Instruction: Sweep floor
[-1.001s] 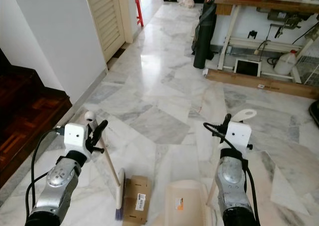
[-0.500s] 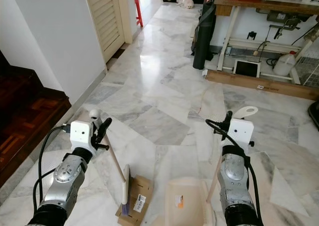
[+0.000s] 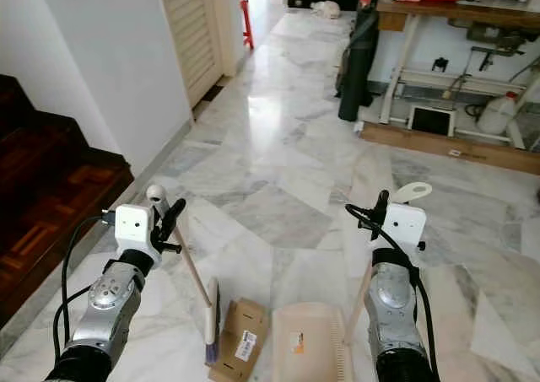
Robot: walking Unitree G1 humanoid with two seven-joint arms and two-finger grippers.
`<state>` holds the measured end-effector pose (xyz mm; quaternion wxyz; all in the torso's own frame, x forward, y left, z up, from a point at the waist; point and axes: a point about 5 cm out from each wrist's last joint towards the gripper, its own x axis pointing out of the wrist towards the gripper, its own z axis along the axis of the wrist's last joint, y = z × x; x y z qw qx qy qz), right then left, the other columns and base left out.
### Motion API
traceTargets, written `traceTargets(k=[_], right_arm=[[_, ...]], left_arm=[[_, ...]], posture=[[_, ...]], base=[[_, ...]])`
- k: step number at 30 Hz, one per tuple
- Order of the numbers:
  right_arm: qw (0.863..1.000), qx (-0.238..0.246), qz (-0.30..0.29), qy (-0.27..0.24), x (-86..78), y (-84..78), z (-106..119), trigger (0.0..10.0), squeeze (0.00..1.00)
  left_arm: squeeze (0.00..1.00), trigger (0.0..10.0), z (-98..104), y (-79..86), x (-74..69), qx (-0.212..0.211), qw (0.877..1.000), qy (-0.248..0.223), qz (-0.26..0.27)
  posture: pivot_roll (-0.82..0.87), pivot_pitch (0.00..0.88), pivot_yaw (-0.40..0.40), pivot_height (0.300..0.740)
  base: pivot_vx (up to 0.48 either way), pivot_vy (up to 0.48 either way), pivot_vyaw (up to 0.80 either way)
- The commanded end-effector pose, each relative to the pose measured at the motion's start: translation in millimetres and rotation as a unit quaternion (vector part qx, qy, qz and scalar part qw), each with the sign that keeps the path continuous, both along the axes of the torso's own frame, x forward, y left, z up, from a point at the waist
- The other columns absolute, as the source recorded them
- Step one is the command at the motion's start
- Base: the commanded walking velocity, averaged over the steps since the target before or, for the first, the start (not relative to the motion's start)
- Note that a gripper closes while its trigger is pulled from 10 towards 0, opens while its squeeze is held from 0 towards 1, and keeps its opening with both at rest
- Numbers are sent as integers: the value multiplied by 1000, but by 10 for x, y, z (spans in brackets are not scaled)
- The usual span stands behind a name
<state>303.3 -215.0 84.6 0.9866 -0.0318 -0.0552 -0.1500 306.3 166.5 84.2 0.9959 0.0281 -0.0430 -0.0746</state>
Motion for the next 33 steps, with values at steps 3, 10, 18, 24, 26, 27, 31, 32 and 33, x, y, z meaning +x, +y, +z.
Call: traceTargets(k=[3,10,18,24,26,27,31,32,33], right_arm=[[1000,1,14,-18,22,79,87,10000,0],[1000,-1,10,-15,23,74,88,10000,0],[1000,4,14,-16,34,77,95,10000,0],[1000,2,16,-23,35,90,115,10000,0],[1000,2,16,-23,35,92,119,10000,0],[1000,2,16,-23,35,92,119,10000,0],[1000,3,19,-24,38,103,123,10000,0],[1000,3,19,-24,38,103,123,10000,0],[999,6,22,-23,46,121,125,10000,0]], left_arm=[[0,10000,86,61,-22,8,1000,-24,3],[0,10000,70,54,-44,7,1000,-22,1],[0,10000,69,29,-44,6,1000,-21,-4],[0,10000,65,24,-45,5,1000,-18,-6],[0,10000,68,26,-46,6,1000,-19,-6],[0,10000,68,26,-46,6,1000,-19,-6],[0,10000,69,35,-54,10,1000,-20,-4],[0,10000,69,35,-54,10,1000,-20,-4],[0,10000,72,37,-61,10,1000,-21,-2]], posture=[[86,0,-18,740],[87,0,-17,740],[88,0,-16,740],[92,0,-16,740],[92,0,-16,740],[92,0,-16,740],[95,0,-17,740],[95,0,-17,740],[97,0,-17,740]], base=[[0,309,0],[0,306,-214],[0,112,-788],[0,480,-379],[0,396,0],[0,311,0],[0,0,0],[0,0,0],[0,0,0]])
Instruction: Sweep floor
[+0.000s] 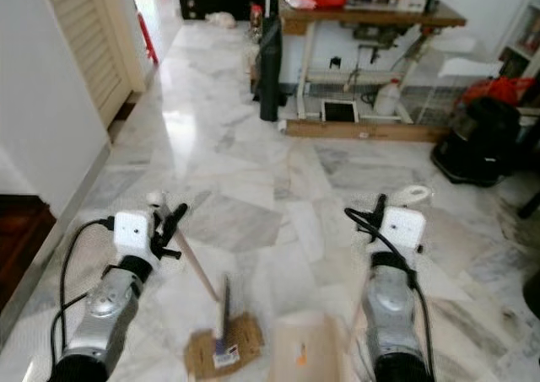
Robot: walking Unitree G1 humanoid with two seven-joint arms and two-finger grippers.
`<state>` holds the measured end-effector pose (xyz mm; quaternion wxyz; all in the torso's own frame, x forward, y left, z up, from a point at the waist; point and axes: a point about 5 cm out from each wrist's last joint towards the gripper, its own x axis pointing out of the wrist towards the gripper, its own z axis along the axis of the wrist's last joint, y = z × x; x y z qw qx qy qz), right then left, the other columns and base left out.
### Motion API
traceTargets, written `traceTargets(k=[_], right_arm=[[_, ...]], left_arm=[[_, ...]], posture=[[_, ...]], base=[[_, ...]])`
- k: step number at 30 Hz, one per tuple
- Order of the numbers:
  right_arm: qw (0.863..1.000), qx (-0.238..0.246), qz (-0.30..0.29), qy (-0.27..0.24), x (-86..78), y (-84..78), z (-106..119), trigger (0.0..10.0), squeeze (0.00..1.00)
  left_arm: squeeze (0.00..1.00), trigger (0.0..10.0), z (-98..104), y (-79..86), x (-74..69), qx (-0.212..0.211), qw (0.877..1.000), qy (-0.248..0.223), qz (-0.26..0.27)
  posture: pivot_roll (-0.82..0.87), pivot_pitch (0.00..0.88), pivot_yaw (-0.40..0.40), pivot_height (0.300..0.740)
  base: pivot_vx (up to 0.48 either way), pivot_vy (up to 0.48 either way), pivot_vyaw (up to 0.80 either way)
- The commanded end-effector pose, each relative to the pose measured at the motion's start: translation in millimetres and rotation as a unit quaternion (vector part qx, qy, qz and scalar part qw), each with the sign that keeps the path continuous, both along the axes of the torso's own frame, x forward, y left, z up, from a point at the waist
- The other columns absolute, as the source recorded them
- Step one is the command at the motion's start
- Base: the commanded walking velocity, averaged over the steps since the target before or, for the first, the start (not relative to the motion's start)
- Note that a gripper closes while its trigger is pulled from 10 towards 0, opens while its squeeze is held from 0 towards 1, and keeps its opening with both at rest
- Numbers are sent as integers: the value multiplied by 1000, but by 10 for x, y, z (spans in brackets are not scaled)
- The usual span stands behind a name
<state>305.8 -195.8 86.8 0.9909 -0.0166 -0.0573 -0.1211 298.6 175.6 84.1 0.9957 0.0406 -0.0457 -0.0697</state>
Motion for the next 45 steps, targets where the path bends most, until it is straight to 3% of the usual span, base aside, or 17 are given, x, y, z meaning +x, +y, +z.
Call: traceTargets(k=[1,29,38,45], right_arm=[[1000,-7,-8,-20,23,-66,102,10000,0],[1000,-5,-1,-19,39,-33,112,10000,0],[1000,-4,0,-20,42,-24,114,10000,0],[1000,-3,0,-20,43,-15,112,10000,0]], left_arm=[[0,10000,75,-54,14,-2,1000,-17,-7],[0,10000,89,-20,10,-12,1000,-11,3],[0,10000,88,-6,9,-9,1000,-9,5],[0,10000,114,-6,7,-2,1000,-18,1]], posture=[[97,0,-17,740],[106,0,-21,740],[110,0,-20,740],[113,0,-19,740]], base=[[0,0,0],[0,0,0],[0,480,0],[0,79,0]])
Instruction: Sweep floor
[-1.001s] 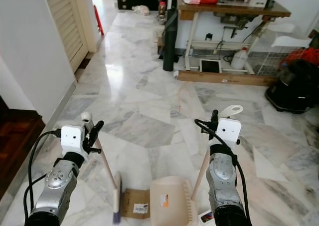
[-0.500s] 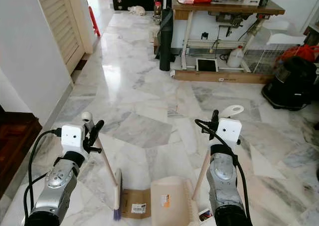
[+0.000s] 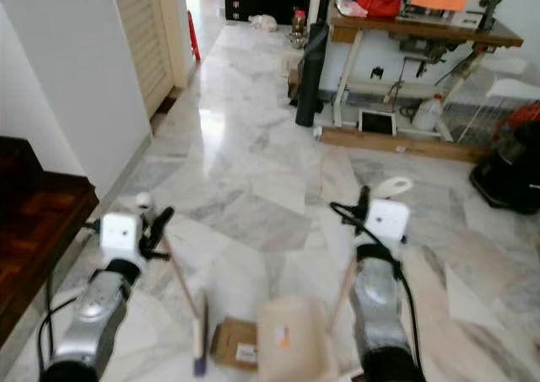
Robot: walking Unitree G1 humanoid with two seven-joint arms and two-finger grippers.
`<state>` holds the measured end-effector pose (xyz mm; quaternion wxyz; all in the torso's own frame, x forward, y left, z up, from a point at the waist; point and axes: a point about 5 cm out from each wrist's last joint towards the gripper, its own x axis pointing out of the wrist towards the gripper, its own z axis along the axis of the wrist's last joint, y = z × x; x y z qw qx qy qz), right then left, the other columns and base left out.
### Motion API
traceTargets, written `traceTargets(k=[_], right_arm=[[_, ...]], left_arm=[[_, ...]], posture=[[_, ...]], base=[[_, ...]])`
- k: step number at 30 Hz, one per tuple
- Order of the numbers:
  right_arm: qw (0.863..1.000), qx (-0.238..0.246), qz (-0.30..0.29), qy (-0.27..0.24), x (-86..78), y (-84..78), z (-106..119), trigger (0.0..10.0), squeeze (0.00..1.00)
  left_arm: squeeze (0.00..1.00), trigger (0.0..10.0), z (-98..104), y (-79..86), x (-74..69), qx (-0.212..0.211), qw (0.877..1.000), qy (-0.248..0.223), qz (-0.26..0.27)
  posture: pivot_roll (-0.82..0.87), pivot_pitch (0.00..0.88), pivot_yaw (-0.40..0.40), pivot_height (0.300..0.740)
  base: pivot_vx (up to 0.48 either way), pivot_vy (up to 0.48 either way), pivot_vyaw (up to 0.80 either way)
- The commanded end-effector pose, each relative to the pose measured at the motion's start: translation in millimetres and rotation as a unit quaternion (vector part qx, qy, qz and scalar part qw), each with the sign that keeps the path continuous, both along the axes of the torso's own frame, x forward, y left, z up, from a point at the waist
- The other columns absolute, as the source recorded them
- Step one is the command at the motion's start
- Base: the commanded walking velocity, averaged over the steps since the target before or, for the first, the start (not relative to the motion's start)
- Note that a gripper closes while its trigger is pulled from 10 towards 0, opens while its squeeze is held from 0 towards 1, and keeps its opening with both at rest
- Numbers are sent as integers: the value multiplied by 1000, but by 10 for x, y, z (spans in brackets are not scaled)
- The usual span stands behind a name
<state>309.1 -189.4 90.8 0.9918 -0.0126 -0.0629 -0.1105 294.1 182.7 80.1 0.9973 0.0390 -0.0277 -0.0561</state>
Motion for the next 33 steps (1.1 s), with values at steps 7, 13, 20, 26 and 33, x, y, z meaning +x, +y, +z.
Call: traceTargets(k=[7,13,20,26,33], right_arm=[[1000,-5,-13,-15,9,-78,74,10000,0],[1000,-4,-13,-14,3,-74,69,10000,0],[1000,-3,-14,-13,-6,-71,60,10000,0],[1000,-2,-14,-13,-8,-65,58,10000,0],[1000,-2,-15,-14,-6,-60,60,10000,0]], left_arm=[[0,10000,171,-92,51,-4,999,-39,-15],[0,10000,176,-91,51,-3,999,-39,-15],[0,10000,197,-85,49,1,999,-43,-10],[0,10000,217,-57,50,4,999,-48,-6],[0,10000,227,-56,52,3,999,-49,-5]], posture=[[115,0,-17,740],[115,0,-16,740],[118,1,-14,740],[120,2,-12,740],[120,1,-11,740]], base=[[0,0,0],[0,0,0],[0,0,0],[324,0,0],[339,0,0]])
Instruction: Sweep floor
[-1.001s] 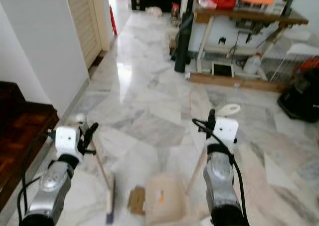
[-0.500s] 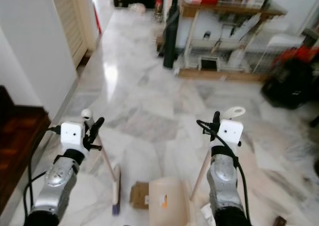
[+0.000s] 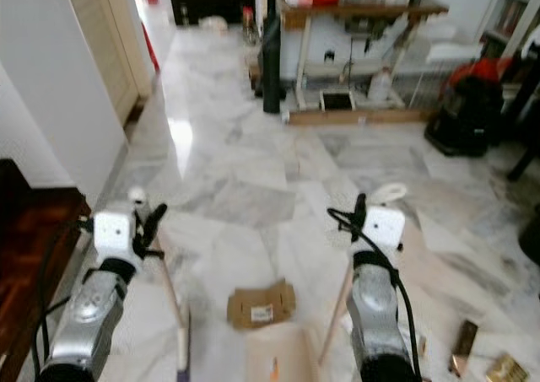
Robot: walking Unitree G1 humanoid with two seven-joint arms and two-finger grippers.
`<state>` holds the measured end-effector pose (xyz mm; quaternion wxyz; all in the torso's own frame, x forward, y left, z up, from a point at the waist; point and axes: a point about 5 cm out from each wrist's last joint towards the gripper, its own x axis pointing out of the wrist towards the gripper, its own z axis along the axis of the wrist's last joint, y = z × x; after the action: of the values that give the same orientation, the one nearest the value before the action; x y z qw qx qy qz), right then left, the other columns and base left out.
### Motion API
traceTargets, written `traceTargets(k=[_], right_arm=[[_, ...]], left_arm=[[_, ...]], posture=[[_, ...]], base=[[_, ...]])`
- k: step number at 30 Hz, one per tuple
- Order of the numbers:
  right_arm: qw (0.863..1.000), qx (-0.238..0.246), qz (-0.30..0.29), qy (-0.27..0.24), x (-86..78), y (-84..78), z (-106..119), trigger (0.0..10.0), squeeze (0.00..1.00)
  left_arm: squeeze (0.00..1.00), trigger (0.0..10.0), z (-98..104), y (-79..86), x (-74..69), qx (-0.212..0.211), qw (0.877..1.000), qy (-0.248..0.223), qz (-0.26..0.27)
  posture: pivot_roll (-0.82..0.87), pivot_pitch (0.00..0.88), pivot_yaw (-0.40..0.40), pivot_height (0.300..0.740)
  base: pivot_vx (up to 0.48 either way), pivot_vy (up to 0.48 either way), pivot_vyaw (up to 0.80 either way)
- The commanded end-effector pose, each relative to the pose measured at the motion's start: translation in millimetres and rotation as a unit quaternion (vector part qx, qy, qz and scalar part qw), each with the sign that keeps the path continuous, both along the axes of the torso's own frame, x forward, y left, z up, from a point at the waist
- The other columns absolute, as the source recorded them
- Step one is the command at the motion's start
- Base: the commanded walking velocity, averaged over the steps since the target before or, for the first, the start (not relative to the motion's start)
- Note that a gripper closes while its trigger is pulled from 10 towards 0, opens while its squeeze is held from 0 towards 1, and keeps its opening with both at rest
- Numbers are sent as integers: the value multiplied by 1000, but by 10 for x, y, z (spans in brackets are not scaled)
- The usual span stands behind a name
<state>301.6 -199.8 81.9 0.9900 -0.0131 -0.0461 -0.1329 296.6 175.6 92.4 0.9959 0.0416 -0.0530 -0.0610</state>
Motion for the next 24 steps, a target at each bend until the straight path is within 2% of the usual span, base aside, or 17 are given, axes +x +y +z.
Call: traceTargets(k=[1,13,16,24], right_arm=[[999,-5,8,-30,70,43,150,10000,0],[998,-26,31,-46,90,74,220,10000,0],[996,-46,57,-57,91,155,262,10000,0],[996,-30,54,-68,105,145,299,10000,0]], left_arm=[[0,10000,105,13,27,2,1000,-24,1],[0,10000,132,35,37,3,999,-32,15],[0,10000,128,50,32,3,999,-33,18],[0,10000,132,63,29,3,999,-36,26]], posture=[[120,1,-11,740],[119,1,-17,740],[117,2,-20,740],[117,1,-22,740]], base=[[337,0,0],[327,0,0],[328,0,800],[329,0,100]])
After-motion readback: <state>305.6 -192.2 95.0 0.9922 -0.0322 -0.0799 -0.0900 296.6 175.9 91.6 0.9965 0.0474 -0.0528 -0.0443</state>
